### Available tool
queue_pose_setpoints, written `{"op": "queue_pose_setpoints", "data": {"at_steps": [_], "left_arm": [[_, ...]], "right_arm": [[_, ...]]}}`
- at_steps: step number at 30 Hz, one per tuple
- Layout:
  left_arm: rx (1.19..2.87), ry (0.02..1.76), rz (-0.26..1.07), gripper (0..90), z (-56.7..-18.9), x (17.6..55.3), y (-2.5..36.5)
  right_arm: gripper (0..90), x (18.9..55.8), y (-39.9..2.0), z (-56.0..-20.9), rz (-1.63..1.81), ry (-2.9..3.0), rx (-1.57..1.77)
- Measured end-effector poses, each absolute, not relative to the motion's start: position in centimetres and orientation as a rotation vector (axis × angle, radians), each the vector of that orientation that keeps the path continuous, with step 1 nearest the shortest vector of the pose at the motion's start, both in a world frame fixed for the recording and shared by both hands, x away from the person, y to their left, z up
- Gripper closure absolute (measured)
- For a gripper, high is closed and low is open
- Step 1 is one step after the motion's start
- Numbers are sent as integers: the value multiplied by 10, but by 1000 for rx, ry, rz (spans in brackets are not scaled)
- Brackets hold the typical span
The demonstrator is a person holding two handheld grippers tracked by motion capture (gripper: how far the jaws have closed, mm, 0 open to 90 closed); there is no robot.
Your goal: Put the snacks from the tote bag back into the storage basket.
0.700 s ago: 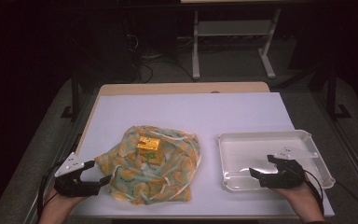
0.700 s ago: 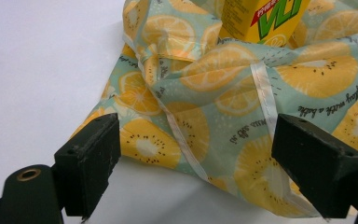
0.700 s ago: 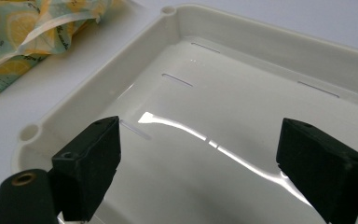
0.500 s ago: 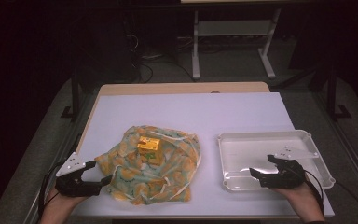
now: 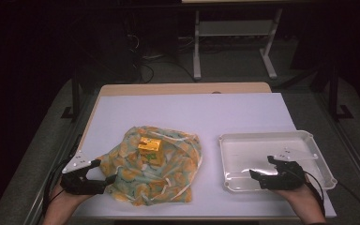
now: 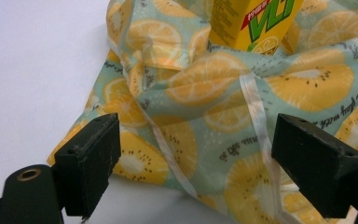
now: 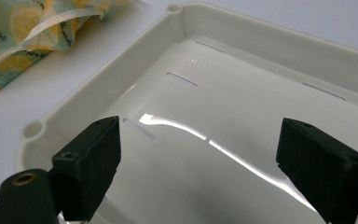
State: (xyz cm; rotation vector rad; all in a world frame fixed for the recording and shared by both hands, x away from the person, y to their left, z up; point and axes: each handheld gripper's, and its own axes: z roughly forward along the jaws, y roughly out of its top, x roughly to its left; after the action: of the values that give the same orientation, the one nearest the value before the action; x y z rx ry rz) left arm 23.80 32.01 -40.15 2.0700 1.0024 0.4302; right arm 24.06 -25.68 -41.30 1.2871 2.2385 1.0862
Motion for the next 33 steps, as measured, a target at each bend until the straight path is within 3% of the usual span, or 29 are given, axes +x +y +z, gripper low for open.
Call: {"op": "queue_pose_setpoints", "data": {"at_steps": [8, 20, 33], "left_arm": [[2062, 985, 414, 161, -396, 243, 312], [2068, 926, 417, 245, -385, 253, 295], [2074, 880, 412, 442, -376, 266, 281]], "right_arm": [[138, 240, -258, -413, 1096, 2245, 1275], [140, 240, -256, -413, 1086, 2252, 1277], [140, 240, -255, -414, 1090, 2258, 1268]]}}
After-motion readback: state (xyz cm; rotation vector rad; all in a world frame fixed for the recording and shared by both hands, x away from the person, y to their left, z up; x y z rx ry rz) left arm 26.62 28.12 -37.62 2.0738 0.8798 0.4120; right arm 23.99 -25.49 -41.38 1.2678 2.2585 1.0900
